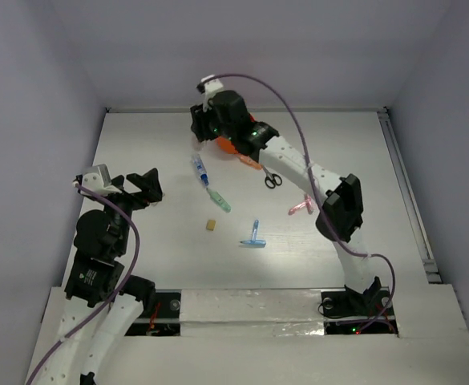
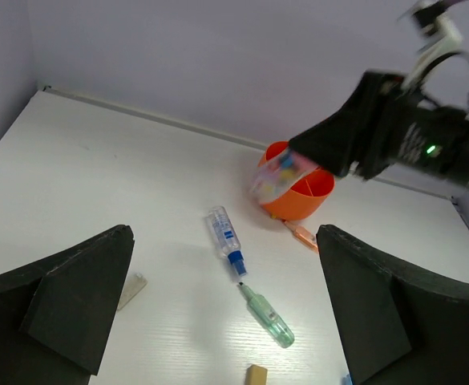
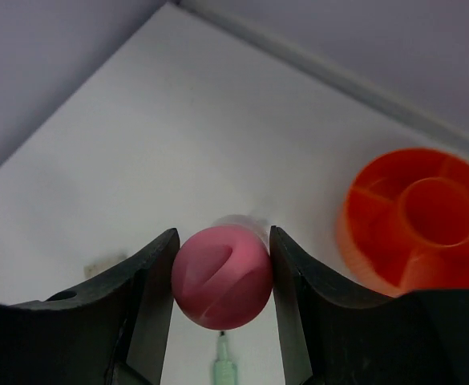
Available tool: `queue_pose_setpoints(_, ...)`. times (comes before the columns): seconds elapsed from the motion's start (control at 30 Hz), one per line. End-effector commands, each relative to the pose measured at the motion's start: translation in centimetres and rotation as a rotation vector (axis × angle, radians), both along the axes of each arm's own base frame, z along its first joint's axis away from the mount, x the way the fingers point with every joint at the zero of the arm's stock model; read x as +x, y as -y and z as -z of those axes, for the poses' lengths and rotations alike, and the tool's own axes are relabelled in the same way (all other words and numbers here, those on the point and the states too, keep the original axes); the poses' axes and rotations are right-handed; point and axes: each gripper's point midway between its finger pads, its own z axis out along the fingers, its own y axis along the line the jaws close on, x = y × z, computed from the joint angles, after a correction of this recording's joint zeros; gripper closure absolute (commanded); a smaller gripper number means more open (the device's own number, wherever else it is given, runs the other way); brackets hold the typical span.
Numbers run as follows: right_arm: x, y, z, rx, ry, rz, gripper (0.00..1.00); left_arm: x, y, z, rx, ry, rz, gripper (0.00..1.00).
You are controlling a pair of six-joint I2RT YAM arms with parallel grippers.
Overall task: Sort the stationery into containers
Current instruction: Pick up the stationery from the center of the board, then place the stationery in the storage box.
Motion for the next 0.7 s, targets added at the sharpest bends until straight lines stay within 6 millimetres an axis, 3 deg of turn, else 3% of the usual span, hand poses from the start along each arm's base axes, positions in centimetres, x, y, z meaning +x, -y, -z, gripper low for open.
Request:
queue_pose_setpoints(0.0, 4.4, 5.7, -10.8, 0.184, 0.18, 0.131, 0.93, 0.0, 0.1, -1.2, -0.024, 0.053, -0.001, 0.01)
queue_pose_setpoints(0.1, 6.7, 8.6, -12.3, 0.203, 0.225, 0.204, 0.93, 0.2, -0.3, -0.9, -0.031, 0.039, -0.024, 0.01)
queue_pose_setpoints(0.17, 8.1, 9.3, -12.0, 0.203, 0.228, 0.227, 0.93, 0.3, 0.0, -0.9, -0.035, 0.037, -0.016, 0.01)
queue_pose_setpoints(0.2, 8.7, 9.9, -13.1, 0.215, 0.254, 0.241, 0.93, 0.4, 0.1, -0.8, -0.034, 0.033, -0.014, 0.01)
queue_pose_setpoints(0.27, 10.2, 11.1, -13.3, 0.208, 0.278, 0.276, 0.93, 0.7, 0.6, -0.6, -0.029, 0.034, 0.008, 0.01)
queue_pose_setpoints(0.3, 11.0, 10.8, -12.3, 0.189, 0.282, 0.278, 0.93, 0.9, 0.9, -0.4, -0.026, 0.028, 0.023, 0.01)
queue_pose_setpoints(0.37, 12.4, 12.1, -13.0, 0.198, 0.312, 0.309, 0.93, 1.1, 1.5, -0.2, -0.016, 0.022, 0.053, 0.01)
queue_pose_setpoints(0.47, 13.8, 12.8, -11.8, 0.196, 0.301, 0.318, 0.93, 1.5, 1.8, 0.3, 0.0, 0.002, 0.063, 0.01)
queue_pose_setpoints(0.67, 14.2, 12.4, -9.2, 0.188, 0.255, 0.283, 0.93, 1.9, 2.9, 0.8, 0.021, -0.017, 0.112, 0.01)
